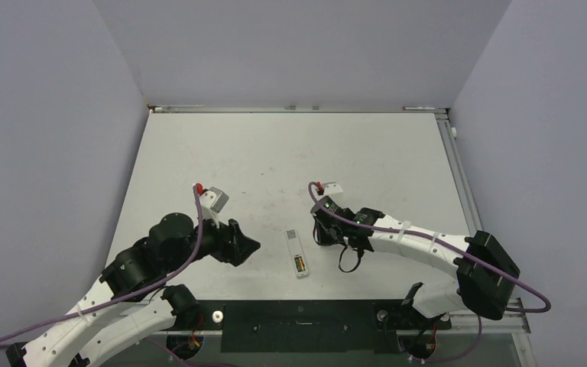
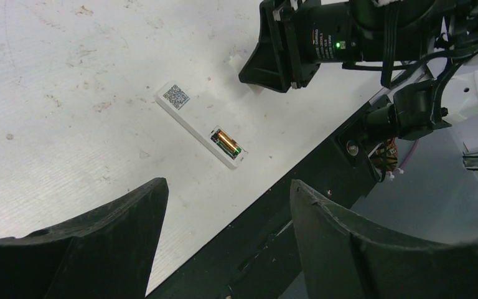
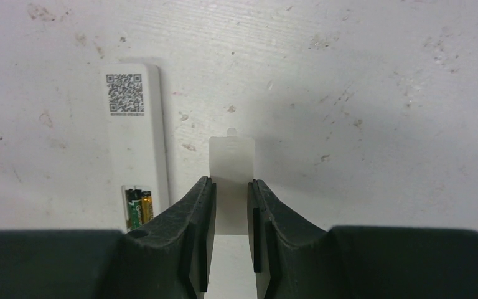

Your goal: Load the batteries into the remote control

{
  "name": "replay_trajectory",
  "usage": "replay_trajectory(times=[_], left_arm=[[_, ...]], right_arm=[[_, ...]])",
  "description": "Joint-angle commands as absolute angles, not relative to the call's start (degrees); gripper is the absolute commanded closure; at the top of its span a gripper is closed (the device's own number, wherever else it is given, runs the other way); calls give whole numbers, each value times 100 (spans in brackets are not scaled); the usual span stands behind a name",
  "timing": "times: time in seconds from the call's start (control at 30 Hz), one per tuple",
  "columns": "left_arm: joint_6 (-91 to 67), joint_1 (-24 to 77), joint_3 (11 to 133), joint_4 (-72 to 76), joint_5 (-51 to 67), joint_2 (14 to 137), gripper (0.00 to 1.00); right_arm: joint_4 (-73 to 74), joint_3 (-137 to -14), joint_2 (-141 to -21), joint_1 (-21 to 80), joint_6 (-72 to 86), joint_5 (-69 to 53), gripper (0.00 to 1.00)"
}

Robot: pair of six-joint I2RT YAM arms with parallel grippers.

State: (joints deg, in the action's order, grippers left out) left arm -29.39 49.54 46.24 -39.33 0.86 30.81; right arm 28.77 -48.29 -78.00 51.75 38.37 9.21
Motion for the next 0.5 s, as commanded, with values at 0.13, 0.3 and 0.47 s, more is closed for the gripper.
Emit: replay_trajectory(times=[0.13, 0.3, 0.47], left_arm=[[-2962, 5018, 4640, -3871, 52, 2968, 31], [-2962, 5057, 4641, -3877, -35, 2966, 30], [-2951, 5058, 4641, -3882, -27, 2984, 30]], right_arm=[[2777, -4948, -8017, 5972, 4738, 1659, 91], [2891, -5134, -8327, 6407, 4981, 1832, 91], [2919, -5273, -8533, 6689, 5184, 1919, 91]])
